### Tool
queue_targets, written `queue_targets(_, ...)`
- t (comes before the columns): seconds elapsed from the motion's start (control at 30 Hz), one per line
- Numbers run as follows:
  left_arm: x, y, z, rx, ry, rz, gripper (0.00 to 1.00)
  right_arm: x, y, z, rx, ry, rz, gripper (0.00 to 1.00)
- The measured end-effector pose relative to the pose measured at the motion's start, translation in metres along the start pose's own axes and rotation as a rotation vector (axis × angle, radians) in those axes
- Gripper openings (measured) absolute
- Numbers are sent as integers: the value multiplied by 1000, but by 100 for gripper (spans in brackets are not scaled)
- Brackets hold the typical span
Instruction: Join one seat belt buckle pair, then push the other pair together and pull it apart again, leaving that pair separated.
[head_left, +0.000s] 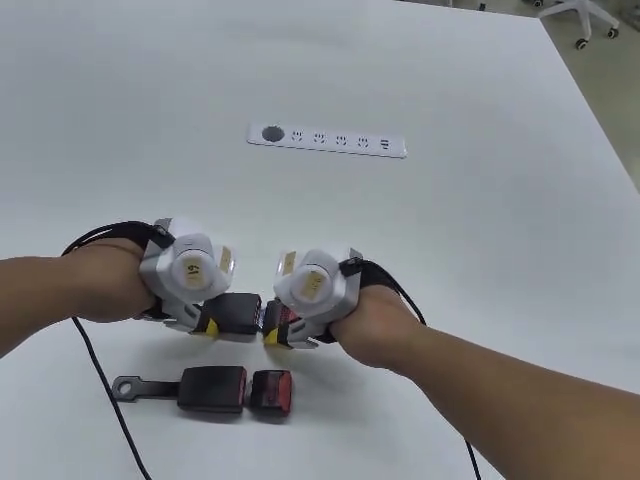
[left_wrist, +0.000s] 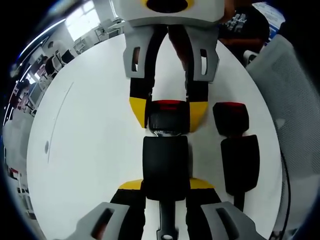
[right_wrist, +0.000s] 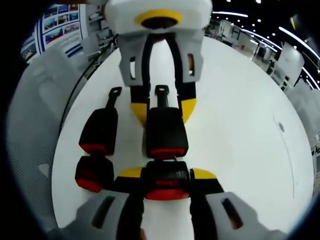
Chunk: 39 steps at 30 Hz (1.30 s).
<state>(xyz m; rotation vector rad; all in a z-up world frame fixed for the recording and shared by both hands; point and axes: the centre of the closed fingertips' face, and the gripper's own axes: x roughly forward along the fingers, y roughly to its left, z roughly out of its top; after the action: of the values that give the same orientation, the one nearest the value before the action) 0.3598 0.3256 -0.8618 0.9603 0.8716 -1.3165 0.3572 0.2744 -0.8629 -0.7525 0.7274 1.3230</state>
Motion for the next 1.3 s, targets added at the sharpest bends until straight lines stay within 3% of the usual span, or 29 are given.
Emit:
queue_targets(1.0, 0, -1, -1, -11, -4, 6, 31, 0, 1, -2, 4, 5, 11, 35)
queue_targets(1.3, -1, -1, -1, -17, -31, 11, 31, 0, 1, -4, 6, 7, 13, 35)
